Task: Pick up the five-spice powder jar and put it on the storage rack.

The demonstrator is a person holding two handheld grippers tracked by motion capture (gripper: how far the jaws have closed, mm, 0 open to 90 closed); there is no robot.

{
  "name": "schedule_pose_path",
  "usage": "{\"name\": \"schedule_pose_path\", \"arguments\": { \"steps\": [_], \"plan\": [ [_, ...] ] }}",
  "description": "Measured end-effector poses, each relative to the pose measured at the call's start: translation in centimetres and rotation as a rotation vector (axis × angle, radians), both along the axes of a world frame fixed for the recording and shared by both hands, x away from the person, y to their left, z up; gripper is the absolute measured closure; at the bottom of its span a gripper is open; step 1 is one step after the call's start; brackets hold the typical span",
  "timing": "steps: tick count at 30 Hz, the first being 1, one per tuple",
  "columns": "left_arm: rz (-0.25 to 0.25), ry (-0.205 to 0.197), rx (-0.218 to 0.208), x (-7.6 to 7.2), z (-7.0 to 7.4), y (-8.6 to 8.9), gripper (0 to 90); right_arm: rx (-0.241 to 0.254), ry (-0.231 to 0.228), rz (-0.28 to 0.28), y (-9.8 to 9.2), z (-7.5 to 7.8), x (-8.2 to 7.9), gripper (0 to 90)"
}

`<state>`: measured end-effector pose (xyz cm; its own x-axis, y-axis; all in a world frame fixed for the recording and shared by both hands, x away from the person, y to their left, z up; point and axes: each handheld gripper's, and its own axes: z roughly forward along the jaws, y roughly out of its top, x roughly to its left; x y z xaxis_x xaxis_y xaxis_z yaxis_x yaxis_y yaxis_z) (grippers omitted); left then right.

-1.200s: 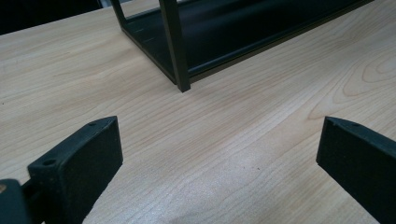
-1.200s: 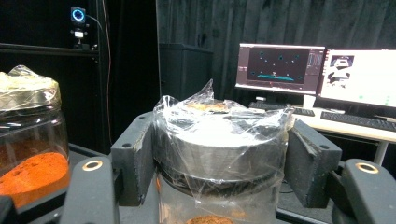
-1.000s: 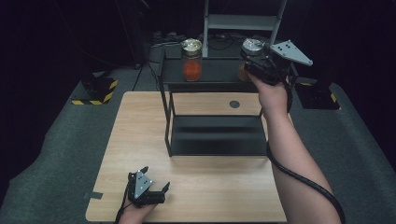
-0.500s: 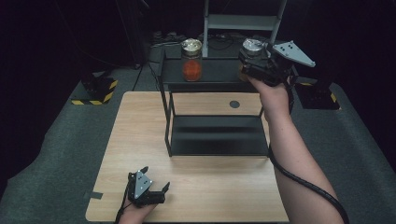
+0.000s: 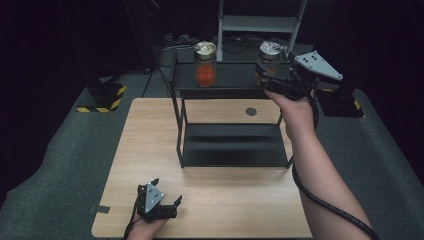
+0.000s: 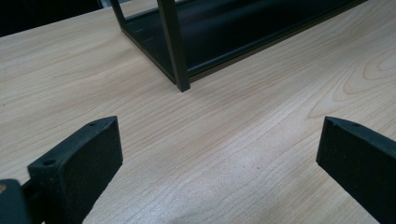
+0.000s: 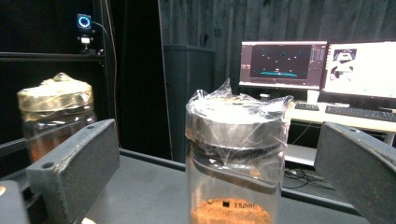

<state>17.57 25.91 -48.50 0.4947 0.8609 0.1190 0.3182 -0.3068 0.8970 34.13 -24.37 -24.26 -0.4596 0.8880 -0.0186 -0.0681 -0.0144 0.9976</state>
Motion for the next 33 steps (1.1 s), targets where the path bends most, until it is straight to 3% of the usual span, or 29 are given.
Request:
{"name": "schedule_pose_path", "arguments": {
  "steps": [22,33],
  "plan": [
    [0.001,-0.003,0.013,0.0,0.0,-0.2,0.7,0.012,-0.029,0.034,-2.0,-2.4,-5.0,0.0],
    [0.002,0.002,0.013,0.0,0.1,-0.2,0.7,-0.023,-0.041,0.040,-3.0,-4.0,-6.9,0.0]
  ]
}}
